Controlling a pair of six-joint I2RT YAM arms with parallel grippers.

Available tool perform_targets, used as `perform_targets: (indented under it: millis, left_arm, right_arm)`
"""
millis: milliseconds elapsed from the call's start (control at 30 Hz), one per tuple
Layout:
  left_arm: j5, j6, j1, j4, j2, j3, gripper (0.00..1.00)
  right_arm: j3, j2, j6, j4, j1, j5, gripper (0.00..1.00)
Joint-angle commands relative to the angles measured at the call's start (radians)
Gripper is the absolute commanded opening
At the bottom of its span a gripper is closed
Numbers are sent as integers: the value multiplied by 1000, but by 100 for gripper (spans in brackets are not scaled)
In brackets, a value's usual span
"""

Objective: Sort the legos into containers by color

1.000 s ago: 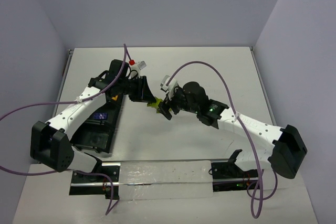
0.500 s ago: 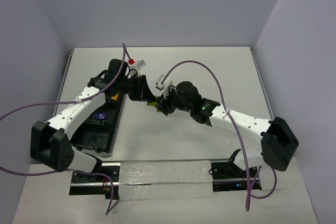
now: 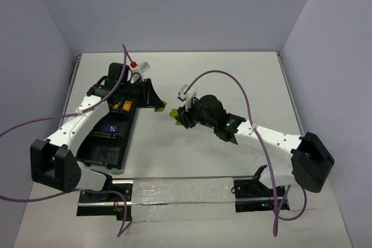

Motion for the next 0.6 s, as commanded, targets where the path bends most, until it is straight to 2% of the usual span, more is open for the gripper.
perform_targets:
  millis: [0, 100, 200, 267, 367, 500, 567]
  left_arm:
    - [8, 32, 81, -22, -69, 8, 0]
    - [-19, 20, 103, -43, -105, -12, 0]
    - [-139, -21, 143, -100, -168, -47, 0]
    - [-312, -74, 196, -164, -218, -74, 0]
    - [-711, -163, 267, -290, -294, -120, 0]
    - [-902, -260, 334, -369, -430, -174, 0]
    - [-933, -270, 344, -386, -454, -190, 0]
  right_arm:
    - [-59, -79, 26, 39, -19, 81, 0]
    - [-74, -97, 35, 28, -22, 94, 0]
    - [-82, -120, 46, 5, -24, 133, 0]
    - [-87, -143, 50, -10, -26, 152, 0]
    - [-100, -181, 56, -28, -30, 162, 0]
    - [-104, -220, 56, -51, -32, 165, 0]
    - [-101, -238, 53, -63, -30, 164, 0]
